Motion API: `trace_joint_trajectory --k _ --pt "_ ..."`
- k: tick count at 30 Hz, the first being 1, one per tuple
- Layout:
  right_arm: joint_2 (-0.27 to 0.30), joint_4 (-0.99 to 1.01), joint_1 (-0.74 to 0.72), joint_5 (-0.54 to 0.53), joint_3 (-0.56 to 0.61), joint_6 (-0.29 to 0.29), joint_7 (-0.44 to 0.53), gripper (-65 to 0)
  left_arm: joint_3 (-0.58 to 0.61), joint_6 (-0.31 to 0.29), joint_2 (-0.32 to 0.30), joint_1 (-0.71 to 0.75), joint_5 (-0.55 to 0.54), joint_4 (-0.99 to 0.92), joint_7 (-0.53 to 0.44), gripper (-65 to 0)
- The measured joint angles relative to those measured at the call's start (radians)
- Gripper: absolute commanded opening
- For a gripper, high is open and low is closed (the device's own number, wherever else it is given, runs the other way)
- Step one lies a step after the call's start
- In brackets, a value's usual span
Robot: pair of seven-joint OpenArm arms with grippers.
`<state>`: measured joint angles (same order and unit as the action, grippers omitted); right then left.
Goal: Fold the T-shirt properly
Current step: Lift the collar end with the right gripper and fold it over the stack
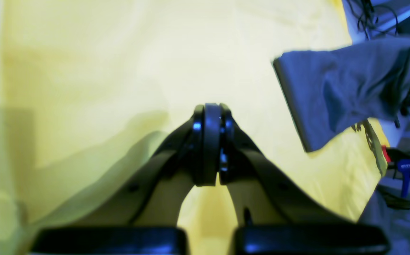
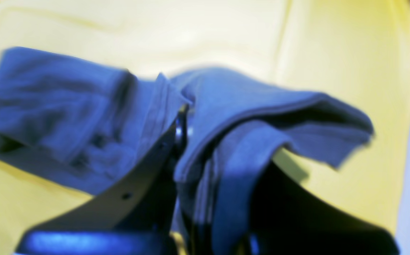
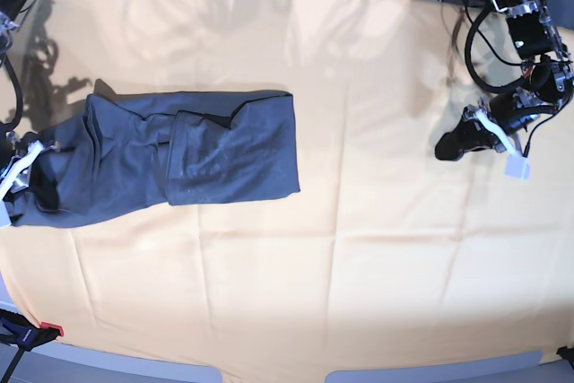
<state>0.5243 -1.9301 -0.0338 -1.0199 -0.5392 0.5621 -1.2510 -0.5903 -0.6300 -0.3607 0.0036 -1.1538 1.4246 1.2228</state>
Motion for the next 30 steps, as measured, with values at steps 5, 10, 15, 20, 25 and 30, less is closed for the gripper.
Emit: trace_joint_trajectory --k 5,10,15,20,25,30 --pt "-0.18 -0.084 0.068 -0.224 0.011 0.098 -0.013 -65.0 0.0 0.0 0.0 0.032 0.0 0.0 0.0 -65.0" --pt "-0.307 -0.084 0.068 -0.217 0.127 0.131 -0.013 -65.0 0.0 0.0 0.0 0.03 -0.002 0.0 0.0 -65.0" --pt "-0.383 -0.084 0.068 0.024 0.305 0.131 0.096 -65.0 0.0 0.0 0.0 0.03 -0.003 0.0 0.0 -65.0" --pt "-0.422 -0.083 0.068 0.192 0.457 0.131 0.152 -65.0 0.0 0.0 0.0 0.037 -0.003 0.0 0.0 -65.0" --pt "-0.465 -0.083 0.066 0.294 0.559 0.13 0.213 -65.0 0.0 0.02 0.0 0.052 -0.003 0.0 0.008 -65.0" --pt "-0.477 0.028 0.031 0.286 0.665 0.131 0.244 -27.7 0.0 0.024 0.0 0.05 -0.006 0.0 0.005 -65.0"
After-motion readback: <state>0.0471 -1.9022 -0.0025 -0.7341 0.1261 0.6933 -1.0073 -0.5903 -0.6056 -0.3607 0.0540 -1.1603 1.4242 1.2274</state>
